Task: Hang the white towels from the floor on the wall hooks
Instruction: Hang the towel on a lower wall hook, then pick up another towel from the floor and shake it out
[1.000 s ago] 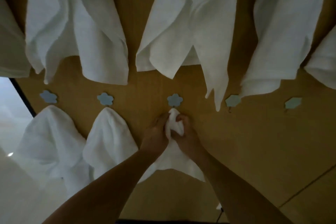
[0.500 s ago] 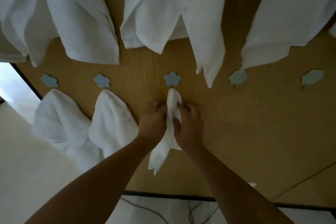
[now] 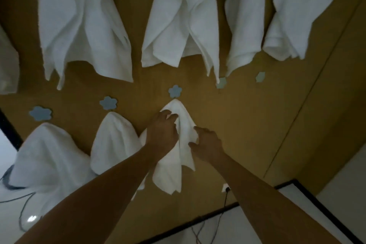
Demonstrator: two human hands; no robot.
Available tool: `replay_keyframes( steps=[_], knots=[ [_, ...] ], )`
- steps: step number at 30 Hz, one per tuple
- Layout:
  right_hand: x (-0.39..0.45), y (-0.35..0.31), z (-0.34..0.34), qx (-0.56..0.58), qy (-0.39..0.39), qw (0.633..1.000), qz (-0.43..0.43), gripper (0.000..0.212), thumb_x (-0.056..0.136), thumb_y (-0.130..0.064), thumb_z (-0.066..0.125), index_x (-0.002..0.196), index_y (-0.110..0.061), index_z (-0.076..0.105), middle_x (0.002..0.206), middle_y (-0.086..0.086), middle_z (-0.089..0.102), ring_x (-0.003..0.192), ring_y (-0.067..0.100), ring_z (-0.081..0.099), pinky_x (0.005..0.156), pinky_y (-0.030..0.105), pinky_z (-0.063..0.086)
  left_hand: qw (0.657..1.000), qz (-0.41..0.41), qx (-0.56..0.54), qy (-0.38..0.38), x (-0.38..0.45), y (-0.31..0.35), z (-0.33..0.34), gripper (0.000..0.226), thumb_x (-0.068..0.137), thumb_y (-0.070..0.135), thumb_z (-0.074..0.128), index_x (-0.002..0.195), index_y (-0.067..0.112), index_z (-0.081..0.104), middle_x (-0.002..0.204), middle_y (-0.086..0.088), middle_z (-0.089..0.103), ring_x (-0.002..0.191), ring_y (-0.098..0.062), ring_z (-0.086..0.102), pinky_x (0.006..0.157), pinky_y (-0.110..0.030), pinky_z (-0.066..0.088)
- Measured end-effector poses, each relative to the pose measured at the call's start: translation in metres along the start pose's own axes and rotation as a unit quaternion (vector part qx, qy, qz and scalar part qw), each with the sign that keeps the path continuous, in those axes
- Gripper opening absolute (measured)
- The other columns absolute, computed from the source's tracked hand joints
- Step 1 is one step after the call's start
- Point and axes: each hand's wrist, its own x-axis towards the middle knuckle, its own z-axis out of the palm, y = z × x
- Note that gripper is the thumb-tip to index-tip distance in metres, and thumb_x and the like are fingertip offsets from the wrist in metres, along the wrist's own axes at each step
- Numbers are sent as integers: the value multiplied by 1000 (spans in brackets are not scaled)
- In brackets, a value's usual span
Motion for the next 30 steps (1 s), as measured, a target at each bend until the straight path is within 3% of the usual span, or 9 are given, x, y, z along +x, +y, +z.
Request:
replay_keyframes(
  steps=[4, 7, 10, 14, 16, 24, 30],
  knots=[
    [-58, 15, -18, -7, 46, 997, 55, 68, 93, -43, 56, 153, -27, 29, 152, 2, 39, 137, 29, 35, 109, 47, 36, 994, 82, -58, -37, -22, 34, -5, 37, 80, 6, 66, 117, 10, 69, 123, -16, 64, 107, -36, 59, 87, -43, 49],
    [-115, 41, -36, -27, 66, 991, 110, 69, 93, -47, 56, 153, -28, 28, 153, 2, 39, 136, 28, 36, 108, 45, 38, 982, 137, -87, -99, -44, 77, -2, 43, 88, 12, 57, 131, 15, 60, 138, -12, 54, 123, -31, 48, 98, -39, 42],
    [-179, 73, -60, -51, 97, 978, 178, 69, 93, -49, 53, 154, -31, 25, 154, 1, 37, 137, 27, 35, 105, 45, 40, 964, 200, -117, -131, -65, 134, 1, 44, 93, 16, 50, 137, 19, 54, 144, -7, 49, 127, -26, 44, 101, -34, 38],
    [-281, 117, -94, -77, 140, 949, 272, 67, 93, -47, 54, 152, -31, 27, 150, 3, 42, 133, 31, 38, 104, 48, 39, 919, 306, -181, -172, -109, 231, -5, 34, 93, 15, 45, 121, 12, 62, 126, -9, 57, 112, -29, 52, 85, -34, 45],
    [-338, 137, -109, -77, 165, 932, 314, 64, 93, -46, 54, 150, -30, 31, 147, 4, 44, 131, 31, 39, 103, 48, 40, 895, 349, -212, -180, -135, 283, -9, 35, 94, 17, 45, 125, 12, 61, 127, -9, 57, 110, -28, 52, 84, -36, 47],
    [-640, 211, -136, -81, 234, 830, 500, 64, 93, -44, 57, 150, -30, 32, 150, 1, 42, 135, 28, 38, 107, 49, 38, 788, 486, -270, -264, -326, 515, -56, 40, 96, 22, 47, 136, 17, 52, 134, -4, 51, 120, -23, 46, 100, -39, 43],
    [-875, 229, -121, -47, 252, 725, 639, 65, 90, -47, 59, 148, -30, 35, 147, 2, 45, 133, 29, 40, 105, 50, 40, 679, 593, -281, -329, -518, 647, -118, 47, 97, 36, 50, 142, 23, 45, 140, -1, 47, 125, -22, 45, 104, -37, 40]
  ],
)
